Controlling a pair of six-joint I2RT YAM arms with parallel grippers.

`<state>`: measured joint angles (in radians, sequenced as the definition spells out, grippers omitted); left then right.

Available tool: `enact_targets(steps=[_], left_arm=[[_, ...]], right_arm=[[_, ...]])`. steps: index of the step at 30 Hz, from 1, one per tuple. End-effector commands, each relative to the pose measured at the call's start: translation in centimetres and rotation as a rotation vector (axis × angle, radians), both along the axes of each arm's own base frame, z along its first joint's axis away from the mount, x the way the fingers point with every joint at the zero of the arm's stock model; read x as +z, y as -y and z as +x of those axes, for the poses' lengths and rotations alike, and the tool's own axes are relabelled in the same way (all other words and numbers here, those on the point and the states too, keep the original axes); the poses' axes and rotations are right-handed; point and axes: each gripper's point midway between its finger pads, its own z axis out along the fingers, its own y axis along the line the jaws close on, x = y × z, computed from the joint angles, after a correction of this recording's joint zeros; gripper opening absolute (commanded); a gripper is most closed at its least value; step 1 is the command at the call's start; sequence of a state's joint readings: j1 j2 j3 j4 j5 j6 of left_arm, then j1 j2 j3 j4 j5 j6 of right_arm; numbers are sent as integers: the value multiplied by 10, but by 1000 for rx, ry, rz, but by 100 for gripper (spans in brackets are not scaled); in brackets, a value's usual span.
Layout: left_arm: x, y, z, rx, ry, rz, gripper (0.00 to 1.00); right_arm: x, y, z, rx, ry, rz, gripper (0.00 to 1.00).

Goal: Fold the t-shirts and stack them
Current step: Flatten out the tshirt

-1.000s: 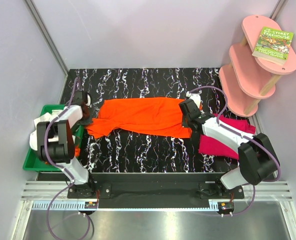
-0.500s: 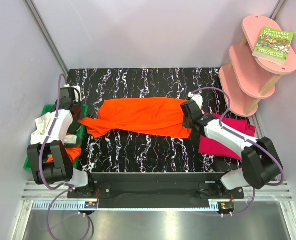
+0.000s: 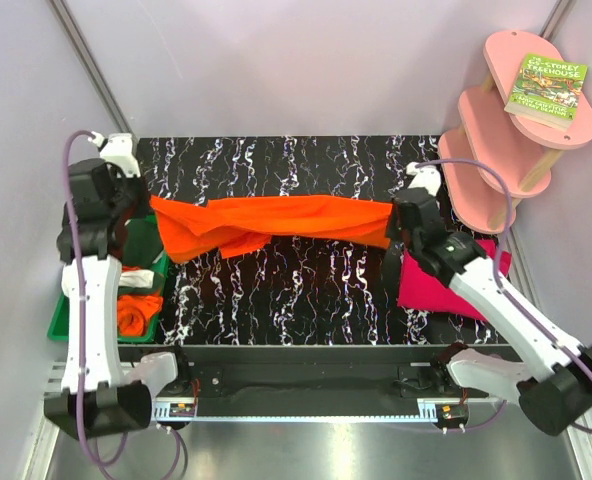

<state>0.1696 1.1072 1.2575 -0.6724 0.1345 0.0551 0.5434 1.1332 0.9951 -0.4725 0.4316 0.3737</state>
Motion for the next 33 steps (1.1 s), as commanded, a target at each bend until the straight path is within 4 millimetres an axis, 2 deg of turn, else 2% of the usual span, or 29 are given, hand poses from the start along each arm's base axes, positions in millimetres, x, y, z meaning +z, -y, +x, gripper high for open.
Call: enact_targets(steps=[1, 3, 9, 12, 15, 21, 24, 29, 33], left_arm=[[58, 17, -30, -89, 146, 30, 0], [82, 21, -46, -99, 222, 50, 0], [135, 33, -89, -112, 388, 56, 0], [156, 36, -108, -101, 459, 59, 0], [177, 36, -130, -73, 534, 64, 0], [210, 31, -170, -4, 660, 90, 0], [224, 33, -190, 7, 712, 98, 0], [238, 34, -210, 25, 756, 100, 0], [232, 29, -197, 40, 715, 92, 0]], right_arm=[[61, 24, -16, -28, 104, -38, 0], [77, 30, -23, -29, 135, -37, 0], [131, 51, -44, -43, 230, -37, 0], [153, 61, -54, -47, 271, -42, 0], [190, 71, -66, -54, 341, -24, 0], [234, 85, -85, -54, 424, -12, 0], [248, 90, -92, -57, 453, -6, 0], [254, 91, -93, -56, 463, -8, 0], [245, 81, -77, -47, 442, -34, 0]])
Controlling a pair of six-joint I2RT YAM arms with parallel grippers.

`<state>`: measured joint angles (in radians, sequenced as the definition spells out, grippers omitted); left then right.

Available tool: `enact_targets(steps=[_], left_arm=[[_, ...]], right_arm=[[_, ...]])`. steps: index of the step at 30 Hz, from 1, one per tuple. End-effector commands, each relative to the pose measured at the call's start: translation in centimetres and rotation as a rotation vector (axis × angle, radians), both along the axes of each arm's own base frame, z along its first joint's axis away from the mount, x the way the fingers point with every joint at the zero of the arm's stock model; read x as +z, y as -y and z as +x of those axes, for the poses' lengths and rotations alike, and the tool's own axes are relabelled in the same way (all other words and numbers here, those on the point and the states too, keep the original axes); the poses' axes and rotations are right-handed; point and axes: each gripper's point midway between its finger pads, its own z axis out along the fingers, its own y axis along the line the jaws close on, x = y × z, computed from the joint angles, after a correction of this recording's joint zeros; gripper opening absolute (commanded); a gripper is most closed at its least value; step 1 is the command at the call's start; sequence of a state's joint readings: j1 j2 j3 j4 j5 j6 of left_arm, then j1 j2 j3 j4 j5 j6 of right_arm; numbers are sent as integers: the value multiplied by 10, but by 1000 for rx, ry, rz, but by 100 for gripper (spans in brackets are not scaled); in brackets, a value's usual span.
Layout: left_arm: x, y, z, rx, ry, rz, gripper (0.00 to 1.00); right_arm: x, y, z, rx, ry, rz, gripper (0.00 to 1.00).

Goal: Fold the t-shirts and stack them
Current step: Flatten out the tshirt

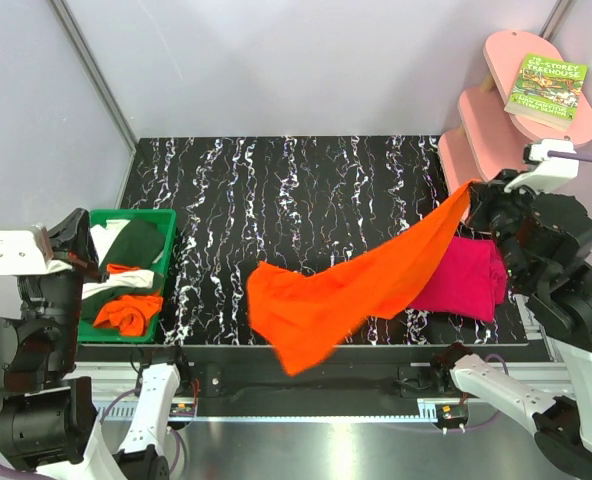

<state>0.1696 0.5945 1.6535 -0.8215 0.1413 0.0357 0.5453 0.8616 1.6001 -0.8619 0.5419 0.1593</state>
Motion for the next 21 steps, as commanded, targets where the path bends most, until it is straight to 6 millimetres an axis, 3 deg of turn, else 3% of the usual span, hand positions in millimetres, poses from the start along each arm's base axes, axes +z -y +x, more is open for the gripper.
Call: enact_targets(steps=[1, 4, 7, 10, 11, 13, 14, 21], left_arm=[[-7, -9, 17, 35, -49, -31, 0], [-17, -6, 34, 2, -97, -42, 0], [-39, -1, 55, -42, -174, -58, 0], [-80, 15, 78, -151, -289, -94, 0], [-107, 18, 88, -178, -363, -117, 0], [-134, 28, 97, -248, -428, -135, 5], [-160, 29, 105, -262, -490, -148, 8], [-232, 56, 133, -396, -700, -85, 44]], right_arm=[[2, -8, 20, -16, 7, -39, 0], [-3, -19, 34, 0, -9, -39, 0], [-13, -27, 42, 15, -31, -44, 0], [-30, -32, 47, 19, -71, -62, 0], [-34, -32, 48, 21, -77, -65, 0], [-48, -33, 50, 17, -107, -79, 0], [-52, -34, 50, 16, -117, -77, 0], [-89, -37, 57, -2, -198, -98, 0]])
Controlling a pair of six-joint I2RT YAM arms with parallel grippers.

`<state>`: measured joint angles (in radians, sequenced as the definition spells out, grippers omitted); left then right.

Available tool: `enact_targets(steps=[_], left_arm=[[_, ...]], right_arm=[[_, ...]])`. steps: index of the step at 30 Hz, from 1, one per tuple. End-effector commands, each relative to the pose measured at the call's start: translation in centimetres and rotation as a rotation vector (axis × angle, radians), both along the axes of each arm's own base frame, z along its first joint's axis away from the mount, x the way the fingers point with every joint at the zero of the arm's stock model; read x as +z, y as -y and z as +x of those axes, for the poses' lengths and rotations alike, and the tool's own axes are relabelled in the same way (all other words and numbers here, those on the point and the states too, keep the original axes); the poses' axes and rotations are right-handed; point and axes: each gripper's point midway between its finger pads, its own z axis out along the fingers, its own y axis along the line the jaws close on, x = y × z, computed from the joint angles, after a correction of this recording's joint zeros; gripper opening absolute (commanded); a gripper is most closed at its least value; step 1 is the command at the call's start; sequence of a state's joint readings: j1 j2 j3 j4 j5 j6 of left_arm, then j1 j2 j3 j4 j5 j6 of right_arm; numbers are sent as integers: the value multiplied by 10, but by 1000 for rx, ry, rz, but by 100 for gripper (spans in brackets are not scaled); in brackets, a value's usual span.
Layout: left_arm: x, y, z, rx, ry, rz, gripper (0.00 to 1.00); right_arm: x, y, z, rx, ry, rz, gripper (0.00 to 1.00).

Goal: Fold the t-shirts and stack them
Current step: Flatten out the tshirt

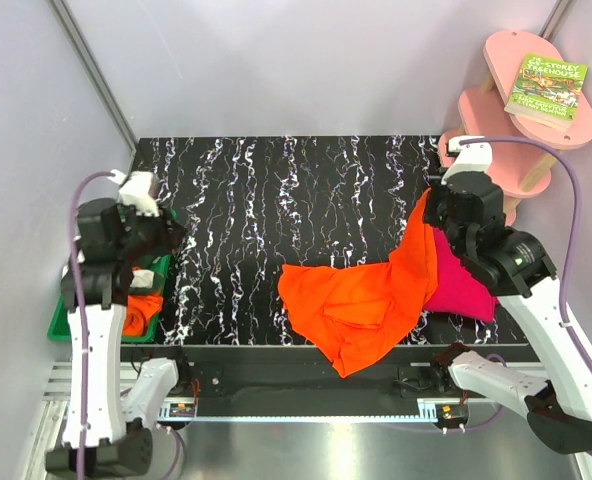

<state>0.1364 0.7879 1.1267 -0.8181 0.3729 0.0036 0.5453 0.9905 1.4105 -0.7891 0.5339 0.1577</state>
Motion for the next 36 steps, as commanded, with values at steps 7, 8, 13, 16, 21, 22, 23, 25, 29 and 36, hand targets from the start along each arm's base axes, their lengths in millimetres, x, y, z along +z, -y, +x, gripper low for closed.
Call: enact_targets(steps=[7, 8, 13, 16, 21, 22, 23, 25, 29, 36], left_arm=[[-51, 72, 29, -308, -131, 82, 54], [-54, 82, 29, -338, -138, 89, 54], [-82, 118, 26, -460, -210, 123, 54], [-104, 143, 18, -541, -267, 132, 54], [-129, 193, -5, -726, -312, 178, 55], [-132, 201, -8, -756, -314, 188, 55], [-136, 215, -17, -804, -322, 201, 55], [-147, 234, -25, -857, -344, 212, 55], [-157, 259, -30, -906, -360, 201, 56], [-171, 299, -38, -981, -296, 229, 61]], right_arm=[[-30, -10, 13, -32, -44, 36, 0], [-32, -11, 14, -36, -47, 40, 0], [-51, -12, 19, -62, -85, 31, 0], [-64, -13, 21, -76, -109, 26, 0], [-79, -15, 27, -98, -137, 27, 0], [-83, -16, 28, -99, -145, 26, 0], [-86, -17, 28, -106, -150, 31, 0], [-90, -17, 30, -115, -156, 39, 0], [-98, -17, 31, -130, -168, 40, 0], [-107, -17, 34, -147, -184, 29, 0]])
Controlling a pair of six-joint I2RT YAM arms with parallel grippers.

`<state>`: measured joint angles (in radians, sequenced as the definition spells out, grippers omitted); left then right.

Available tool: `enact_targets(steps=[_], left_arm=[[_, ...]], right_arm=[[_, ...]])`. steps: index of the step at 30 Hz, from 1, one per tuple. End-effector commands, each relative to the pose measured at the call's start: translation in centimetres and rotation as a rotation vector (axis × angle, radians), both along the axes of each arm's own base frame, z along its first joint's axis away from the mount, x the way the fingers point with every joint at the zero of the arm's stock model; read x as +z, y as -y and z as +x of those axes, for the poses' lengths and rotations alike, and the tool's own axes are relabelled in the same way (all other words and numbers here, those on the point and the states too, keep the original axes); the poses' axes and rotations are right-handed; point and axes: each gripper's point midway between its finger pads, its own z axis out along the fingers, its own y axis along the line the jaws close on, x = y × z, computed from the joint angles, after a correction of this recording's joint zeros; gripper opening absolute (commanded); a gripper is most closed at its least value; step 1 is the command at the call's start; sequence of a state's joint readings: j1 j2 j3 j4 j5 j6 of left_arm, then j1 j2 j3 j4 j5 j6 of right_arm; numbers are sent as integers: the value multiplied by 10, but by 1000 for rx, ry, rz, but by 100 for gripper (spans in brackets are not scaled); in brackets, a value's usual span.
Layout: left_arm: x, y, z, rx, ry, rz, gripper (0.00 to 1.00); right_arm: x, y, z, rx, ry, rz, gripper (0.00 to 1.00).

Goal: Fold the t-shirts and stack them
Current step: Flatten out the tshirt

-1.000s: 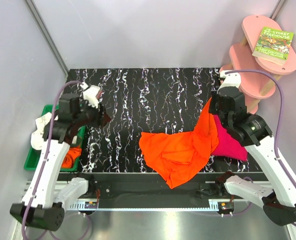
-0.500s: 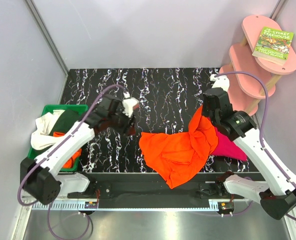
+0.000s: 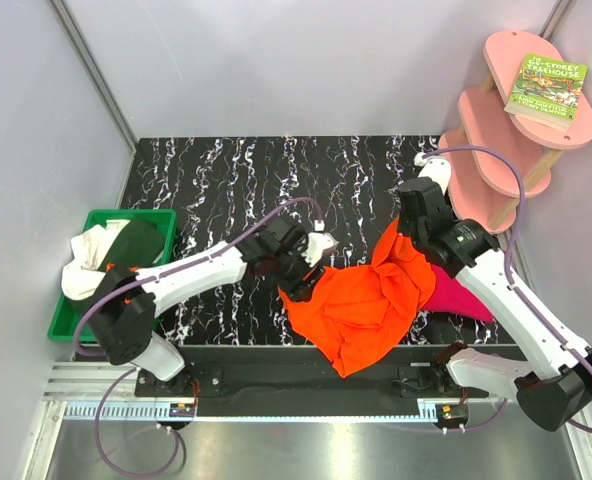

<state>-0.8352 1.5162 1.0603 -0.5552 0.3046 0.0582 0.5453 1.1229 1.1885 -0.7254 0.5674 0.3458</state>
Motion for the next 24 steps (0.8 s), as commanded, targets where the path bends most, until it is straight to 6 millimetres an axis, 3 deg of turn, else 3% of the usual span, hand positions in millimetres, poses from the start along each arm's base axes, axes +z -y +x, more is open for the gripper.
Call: enact_targets(steps=[1, 9, 12, 17, 24], left_arm=[[23, 44, 12, -50, 136, -115, 62], [11, 89, 9, -60, 136, -134, 63], [0, 97, 5, -7, 100, -123, 63], [-19, 88, 0, 93, 51, -89, 60], [-21, 69, -19, 156, 33, -63, 56]], right_arm=[[5, 0, 8, -43, 43, 15, 0], [-4, -2, 12, -63, 28, 20, 0], [-6, 0, 12, -67, 28, 11, 0], [-8, 4, 8, -77, 30, 3, 0], [-20, 6, 3, -81, 10, 6, 0]])
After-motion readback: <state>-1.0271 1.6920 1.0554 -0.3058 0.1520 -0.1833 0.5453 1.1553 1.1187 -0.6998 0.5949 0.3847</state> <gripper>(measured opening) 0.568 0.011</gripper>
